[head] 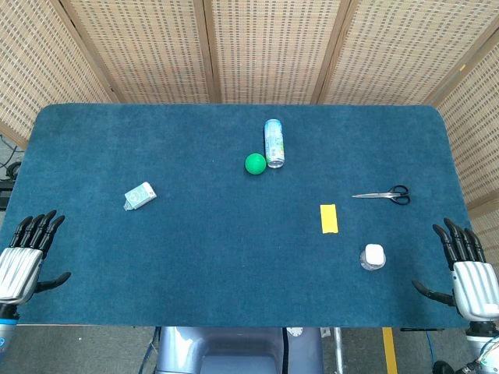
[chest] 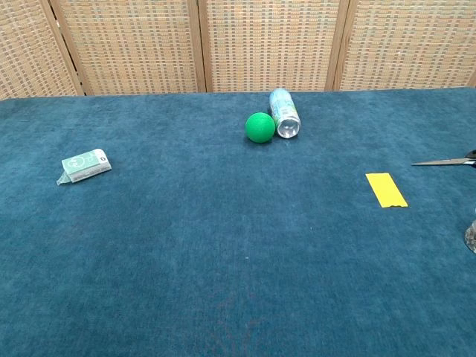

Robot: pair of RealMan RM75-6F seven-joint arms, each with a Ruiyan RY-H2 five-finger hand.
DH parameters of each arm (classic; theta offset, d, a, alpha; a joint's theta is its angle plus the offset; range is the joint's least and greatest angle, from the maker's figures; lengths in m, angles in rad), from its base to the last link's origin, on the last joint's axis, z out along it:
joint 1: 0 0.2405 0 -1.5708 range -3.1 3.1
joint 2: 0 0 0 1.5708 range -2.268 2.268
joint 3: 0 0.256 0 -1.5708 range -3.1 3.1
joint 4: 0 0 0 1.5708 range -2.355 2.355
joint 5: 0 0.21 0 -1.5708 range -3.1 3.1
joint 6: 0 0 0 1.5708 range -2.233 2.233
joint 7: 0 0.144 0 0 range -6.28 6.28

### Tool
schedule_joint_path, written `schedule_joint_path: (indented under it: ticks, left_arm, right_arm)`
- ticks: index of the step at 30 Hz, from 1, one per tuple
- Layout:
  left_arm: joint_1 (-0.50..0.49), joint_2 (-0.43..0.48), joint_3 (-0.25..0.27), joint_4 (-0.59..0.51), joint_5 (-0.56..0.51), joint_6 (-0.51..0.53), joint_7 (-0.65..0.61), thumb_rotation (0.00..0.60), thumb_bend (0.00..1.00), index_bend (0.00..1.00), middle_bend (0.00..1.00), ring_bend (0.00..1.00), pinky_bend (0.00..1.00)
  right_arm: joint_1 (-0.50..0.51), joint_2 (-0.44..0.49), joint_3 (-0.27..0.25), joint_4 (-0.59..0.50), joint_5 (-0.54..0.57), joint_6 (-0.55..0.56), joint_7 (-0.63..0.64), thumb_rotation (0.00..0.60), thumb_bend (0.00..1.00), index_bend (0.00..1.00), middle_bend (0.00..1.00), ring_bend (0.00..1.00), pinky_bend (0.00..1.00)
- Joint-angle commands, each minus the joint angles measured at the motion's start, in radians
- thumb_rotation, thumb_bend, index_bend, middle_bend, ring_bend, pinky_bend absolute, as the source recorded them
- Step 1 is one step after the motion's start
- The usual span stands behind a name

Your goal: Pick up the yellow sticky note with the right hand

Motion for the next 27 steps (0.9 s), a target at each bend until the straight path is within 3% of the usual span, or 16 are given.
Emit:
schedule_joint_path:
  ticks: [1, 13, 16, 22, 27]
  left_arm:
    - [0.0, 0.0, 0.0, 0.0, 0.0, 0.0, -0.001, 0.6, 0.02, 0.0, 0.0, 0.0, 0.0]
    - [0.0, -0.001, 0.0, 0.002, 0.0, 0.002, -0.002, 0.6, 0.02, 0.0, 0.0, 0.0, 0.0]
    - [-0.002, -0.001, 0.0, 0.002, 0.0, -0.004, 0.0, 0.6, 0.02, 0.0, 0.0, 0.0, 0.0]
    - [-0.007, 0.002, 0.0, -0.003, -0.005, -0.015, 0.002, 0.6, 0.02, 0.0, 0.0, 0.0, 0.0]
    - [-0.011, 0.004, 0.0, -0.007, -0.009, -0.024, 0.006, 0.6, 0.02, 0.0, 0.0, 0.0, 0.0]
  right_arm:
    - [0.001, 0.0, -0.001, -0.001, -0.001, -0.002, -0.004, 0.6, 0.0, 0.0, 0.0, 0.0, 0.0]
    - [0.04, -0.014, 0.011, 0.007, -0.019, -0.036, -0.012, 0.6, 0.0, 0.04, 0.0, 0.0, 0.0]
    - [0.104, -0.018, 0.033, 0.026, -0.04, -0.096, 0.0, 0.6, 0.0, 0.09, 0.0, 0.0, 0.0]
    - [0.264, -0.012, 0.072, 0.085, -0.061, -0.275, 0.15, 0.6, 0.02, 0.22, 0.0, 0.0, 0.0]
    - [0.377, -0.104, 0.103, 0.214, -0.03, -0.396, 0.131, 0.6, 0.05, 0.3, 0.01, 0.0, 0.0]
